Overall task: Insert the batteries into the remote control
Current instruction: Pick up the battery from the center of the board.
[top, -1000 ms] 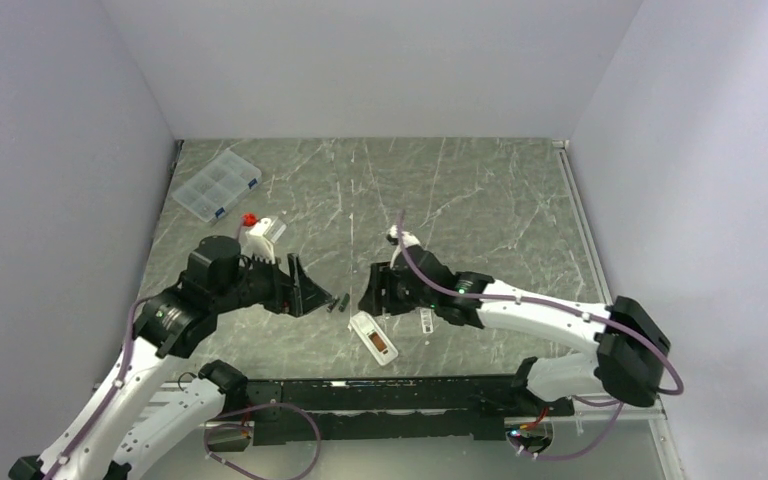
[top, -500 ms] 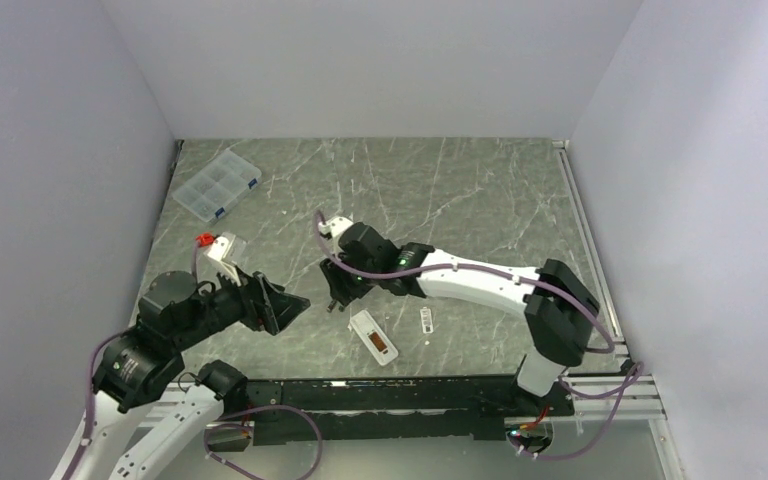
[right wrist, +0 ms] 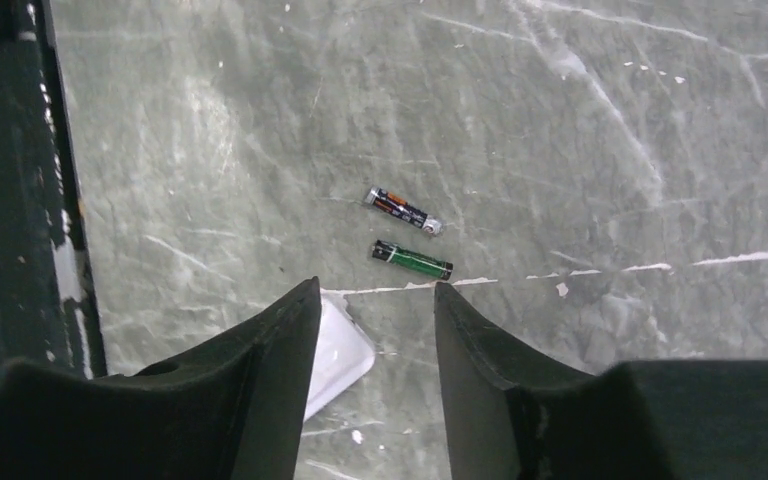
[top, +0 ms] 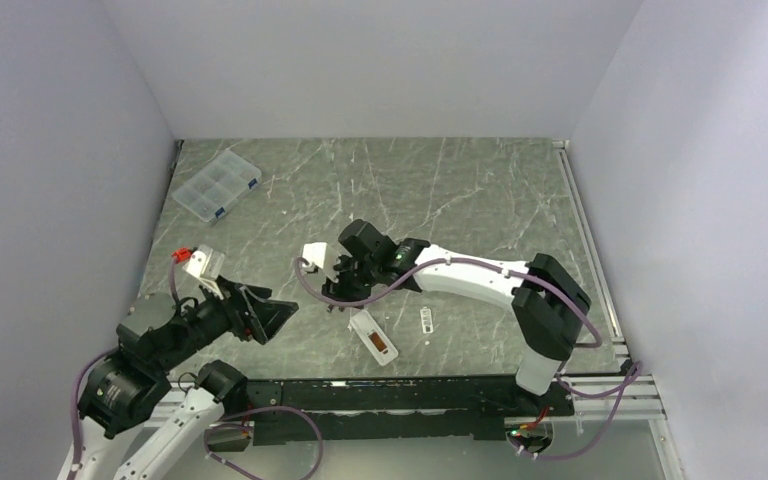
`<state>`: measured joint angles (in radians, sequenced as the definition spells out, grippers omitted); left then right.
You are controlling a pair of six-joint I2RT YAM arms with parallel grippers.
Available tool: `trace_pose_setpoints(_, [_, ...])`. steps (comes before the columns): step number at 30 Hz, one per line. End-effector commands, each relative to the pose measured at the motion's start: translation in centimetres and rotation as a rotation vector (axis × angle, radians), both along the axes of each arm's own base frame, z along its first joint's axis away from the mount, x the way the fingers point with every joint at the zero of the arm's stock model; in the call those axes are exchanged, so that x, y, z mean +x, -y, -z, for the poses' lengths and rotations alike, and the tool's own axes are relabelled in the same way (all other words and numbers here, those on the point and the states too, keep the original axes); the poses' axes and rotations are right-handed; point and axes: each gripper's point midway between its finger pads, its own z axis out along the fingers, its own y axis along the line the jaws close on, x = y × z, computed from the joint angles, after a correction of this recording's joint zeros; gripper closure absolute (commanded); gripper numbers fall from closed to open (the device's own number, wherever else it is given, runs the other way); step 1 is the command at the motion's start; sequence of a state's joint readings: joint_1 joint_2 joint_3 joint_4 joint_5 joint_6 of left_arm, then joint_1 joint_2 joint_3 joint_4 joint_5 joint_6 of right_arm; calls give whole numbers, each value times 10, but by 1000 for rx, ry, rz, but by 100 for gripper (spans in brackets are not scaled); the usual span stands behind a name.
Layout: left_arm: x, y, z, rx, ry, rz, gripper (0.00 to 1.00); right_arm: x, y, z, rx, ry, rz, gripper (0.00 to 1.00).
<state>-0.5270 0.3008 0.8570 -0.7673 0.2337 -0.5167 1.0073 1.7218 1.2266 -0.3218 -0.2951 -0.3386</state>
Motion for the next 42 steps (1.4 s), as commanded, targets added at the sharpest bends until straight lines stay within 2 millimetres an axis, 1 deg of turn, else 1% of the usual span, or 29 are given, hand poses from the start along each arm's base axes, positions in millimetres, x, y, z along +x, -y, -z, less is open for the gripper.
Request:
trace_pose_setpoints(1, [1,-7,-9,-15,57,-33,14,2,-2,3,-9,87,-286,56])
trace_pose_setpoints(4, [0,-8,-10,-17,65,-35,14,1,1,13,-45,121,-422,59])
trace_pose_setpoints(8, [-1,-8,-11,-20,71,-36,14,8,-2,20,-45,166,-500,59])
trace_pose_setpoints(12, [-1,-9,-12,-21,75,-36,14,14,-9,27,-50,193,-561,63])
trace_pose_setpoints(14, [-1,-9,-12,-20,76,-37,14,18,-14,29,-41,207,-564,67])
trace_pose_setpoints(19, [-2,-10,-13,-23,80,-42,14,24,-25,31,-15,240,-578,67])
trace_pose_setpoints(23, [-2,-10,-13,-25,86,-38,13,29,-26,41,-50,240,-591,67])
trace_pose_setpoints(28, [-2,-10,-13,-24,87,-39,13,36,-29,47,-71,260,-601,65])
trace_pose_setpoints(33, [-2,-11,-13,-24,88,-46,13,36,-28,55,-97,247,-621,63])
trace_pose_setpoints(42, [-1,-11,-14,-24,91,-46,12,36,-26,71,-129,218,-623,63])
